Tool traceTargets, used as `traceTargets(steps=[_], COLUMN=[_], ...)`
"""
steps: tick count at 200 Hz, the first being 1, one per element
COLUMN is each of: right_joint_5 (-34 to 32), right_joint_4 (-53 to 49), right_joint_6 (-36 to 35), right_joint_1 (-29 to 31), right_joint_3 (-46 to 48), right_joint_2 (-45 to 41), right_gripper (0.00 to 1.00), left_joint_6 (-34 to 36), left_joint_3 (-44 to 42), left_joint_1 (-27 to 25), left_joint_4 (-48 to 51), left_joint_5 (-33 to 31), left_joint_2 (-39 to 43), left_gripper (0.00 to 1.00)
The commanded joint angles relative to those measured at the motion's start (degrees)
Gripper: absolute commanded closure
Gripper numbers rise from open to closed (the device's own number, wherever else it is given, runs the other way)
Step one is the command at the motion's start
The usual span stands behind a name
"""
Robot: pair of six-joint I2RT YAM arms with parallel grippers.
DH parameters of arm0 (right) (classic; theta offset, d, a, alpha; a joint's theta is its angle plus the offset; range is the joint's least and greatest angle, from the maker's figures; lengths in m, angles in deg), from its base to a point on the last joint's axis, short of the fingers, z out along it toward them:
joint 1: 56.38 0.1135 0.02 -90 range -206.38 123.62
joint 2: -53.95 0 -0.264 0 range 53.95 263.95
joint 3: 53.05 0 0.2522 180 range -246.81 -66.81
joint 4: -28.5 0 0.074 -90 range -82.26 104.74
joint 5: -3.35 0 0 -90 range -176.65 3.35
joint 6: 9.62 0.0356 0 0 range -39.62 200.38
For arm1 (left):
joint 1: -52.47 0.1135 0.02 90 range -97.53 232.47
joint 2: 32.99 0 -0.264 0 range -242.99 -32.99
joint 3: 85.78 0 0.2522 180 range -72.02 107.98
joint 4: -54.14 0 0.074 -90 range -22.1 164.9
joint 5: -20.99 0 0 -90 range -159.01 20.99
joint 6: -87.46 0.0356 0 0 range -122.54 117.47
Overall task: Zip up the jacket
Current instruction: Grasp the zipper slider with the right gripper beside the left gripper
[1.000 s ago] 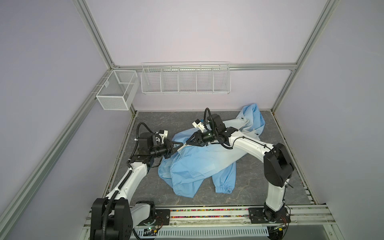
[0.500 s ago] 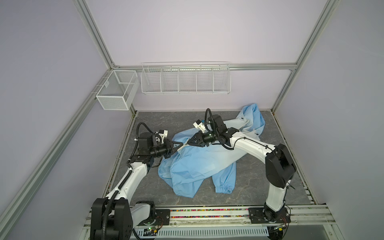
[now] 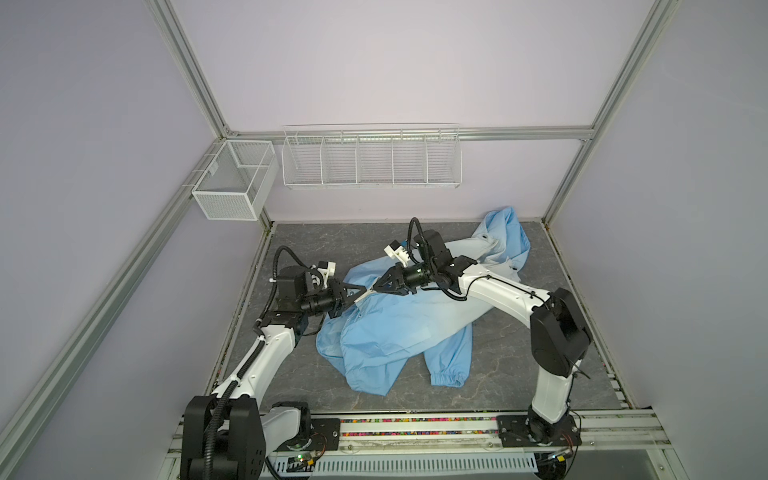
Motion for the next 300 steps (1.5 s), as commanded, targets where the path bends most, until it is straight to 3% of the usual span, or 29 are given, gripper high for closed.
traceTargets(steps=[1,184,227,249,268,300], right_joint_5=[1.0,-1.81,-1.37,-1.43,-4.17,-14.52], right_joint_4=[0.59,-4.27,-2.94,-3.43,-7.87,-18.55], right_joint_6=[-0.41,-2.59,-1.35,-1.24,-3.25,-8.4], right_joint_1=[0.55,0.67,0.68,0.67,0.61,0.33], right_joint_3=[-0.88,-1.64,-2.24,-2.85,-4.42,-7.16], right_joint_2=[-0.17,1.45,1.88,1.91,1.64,0.67], right_gripper=[0.76,0.78,0.83,0.93,0.93,0.92], left_joint_6=[-1.13,-1.8,-1.86,-1.88,-1.81,-1.44], left_joint_3=[-0.69,-1.41,-1.32,-1.32,-1.06,-0.32], left_joint_1=[0.21,0.15,0.22,0.22,0.22,0.31], left_joint_4=[-2.54,-2.45,-2.46,-2.29,-1.95,-0.93], left_joint_5=[0.8,0.27,0.38,0.3,0.35,0.01], left_joint_2=[0.81,2.21,2.23,2.51,2.65,3.0], left_gripper=[1.0,1.0,1.0,1.0,1.0,1.0])
